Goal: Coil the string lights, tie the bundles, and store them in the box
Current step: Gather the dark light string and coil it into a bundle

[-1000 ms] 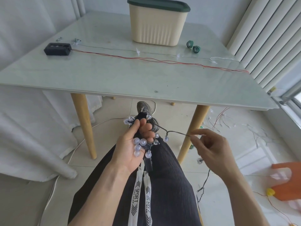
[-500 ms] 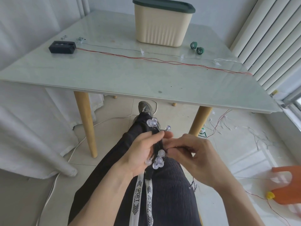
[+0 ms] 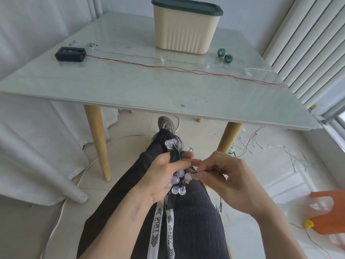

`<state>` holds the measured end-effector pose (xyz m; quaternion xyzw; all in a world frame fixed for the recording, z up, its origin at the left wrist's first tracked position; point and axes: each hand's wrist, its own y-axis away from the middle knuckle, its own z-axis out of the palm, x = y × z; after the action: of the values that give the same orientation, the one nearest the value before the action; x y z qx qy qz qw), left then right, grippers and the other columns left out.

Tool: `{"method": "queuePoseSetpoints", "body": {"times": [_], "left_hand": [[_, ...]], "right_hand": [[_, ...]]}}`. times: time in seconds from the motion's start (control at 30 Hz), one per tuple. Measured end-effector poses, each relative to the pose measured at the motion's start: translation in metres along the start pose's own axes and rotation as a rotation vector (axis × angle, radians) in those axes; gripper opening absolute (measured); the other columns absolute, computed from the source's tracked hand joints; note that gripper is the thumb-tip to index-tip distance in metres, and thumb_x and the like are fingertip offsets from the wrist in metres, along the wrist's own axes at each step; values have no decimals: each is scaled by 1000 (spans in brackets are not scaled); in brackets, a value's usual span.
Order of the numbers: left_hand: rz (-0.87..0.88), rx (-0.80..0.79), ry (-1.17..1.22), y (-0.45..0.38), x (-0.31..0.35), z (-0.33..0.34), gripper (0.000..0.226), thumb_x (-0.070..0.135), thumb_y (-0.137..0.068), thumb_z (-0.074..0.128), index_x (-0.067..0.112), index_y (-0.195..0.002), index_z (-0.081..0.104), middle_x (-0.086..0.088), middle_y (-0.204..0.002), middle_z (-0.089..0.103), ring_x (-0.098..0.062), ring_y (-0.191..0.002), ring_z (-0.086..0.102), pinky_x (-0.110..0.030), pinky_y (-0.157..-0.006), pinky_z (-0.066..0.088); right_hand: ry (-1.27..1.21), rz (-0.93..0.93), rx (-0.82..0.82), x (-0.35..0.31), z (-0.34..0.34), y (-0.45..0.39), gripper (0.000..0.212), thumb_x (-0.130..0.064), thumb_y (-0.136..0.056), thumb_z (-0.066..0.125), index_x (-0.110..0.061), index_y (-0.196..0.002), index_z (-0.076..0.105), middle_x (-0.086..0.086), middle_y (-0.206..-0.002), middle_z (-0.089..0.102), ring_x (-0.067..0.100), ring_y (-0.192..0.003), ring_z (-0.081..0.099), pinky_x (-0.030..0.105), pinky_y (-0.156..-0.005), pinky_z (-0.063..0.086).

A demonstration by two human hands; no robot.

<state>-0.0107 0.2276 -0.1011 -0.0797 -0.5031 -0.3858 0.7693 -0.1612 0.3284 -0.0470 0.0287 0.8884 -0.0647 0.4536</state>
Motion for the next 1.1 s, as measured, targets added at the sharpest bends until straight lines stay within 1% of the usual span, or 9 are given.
{"method": "queuePoseSetpoints", "body": {"times": [0.1,0.2,0.27,0.43,0.53,0.6,0.67,0.9,1.1], "left_hand": [[19,48,-98,-3,-6,0,13,-4,-96,53,0,-102,64,-16,-83,68,-11,-53,63,-20,-51,50],[43,89,-205,-4,-10,-4,14,5,-97,57,6,-107,67,-12,-96,75,-22,-86,72,-34,-79,56],[35,82,-201,-4,-9,-4,15,6,-99,54,5,-109,66,-16,-102,75,-28,-94,72,-42,-90,53],[-9,-48,24,2,-5,-6,16,-5,-100,42,-6,-105,57,-26,-98,71,-17,-66,72,-17,-53,53],[-40,-97,147,2,-3,-7,20,-10,-96,41,-6,-100,60,-28,-100,71,-26,-75,73,-24,-62,58],[-58,-123,126,1,-4,-7,21,-9,-92,47,-5,-97,67,-25,-93,72,-24,-67,70,-24,-61,52],[-77,-205,71,3,-3,-5,24,-1,-84,53,-2,-99,72,-25,-92,70,-34,-78,66,-35,-77,46],[-92,-356,19,6,-2,0,45,15,-92,50,-24,-113,55,-34,-106,63,-37,-84,68,-34,-78,54],[-37,-282,-339,9,0,-3,48,29,-96,57,0,-57,56,-17,-58,60,-35,-62,53,-40,-76,43]], "right_hand": [[-7,-13,-1,-2,5,1,26,-11,-90,72,-34,-78,69,-7,-88,73,10,-78,67,20,-64,47],[-22,-14,-43,-4,8,4,18,-17,-92,69,-32,-82,68,-7,-84,68,18,-87,70,40,-70,52],[-14,-13,-76,-4,5,5,13,-21,-89,68,-31,-80,68,-14,-74,62,10,-72,63,38,-66,49],[-101,68,-161,-4,-6,5,25,8,-91,63,-12,-78,62,-27,-58,60,-11,-65,60,6,-63,41],[-146,71,-150,-6,-9,4,22,13,-91,60,-5,-77,61,-24,-62,67,-11,-68,64,5,-66,45],[-155,57,-100,-7,-6,3,17,6,-91,64,-7,-81,64,-10,-79,77,-3,-88,72,13,-78,53],[-155,72,-22,-4,-1,1,15,1,-90,68,-11,-82,68,1,-86,78,3,-97,73,16,-81,55],[75,32,151,11,9,-9,8,-16,-83,80,-22,-80,77,-8,-81,64,5,-68,63,10,-63,44],[150,151,118,22,12,-10,12,-30,-83,78,-28,-77,68,-16,-66,65,4,-58,55,13,-55,41]]}}
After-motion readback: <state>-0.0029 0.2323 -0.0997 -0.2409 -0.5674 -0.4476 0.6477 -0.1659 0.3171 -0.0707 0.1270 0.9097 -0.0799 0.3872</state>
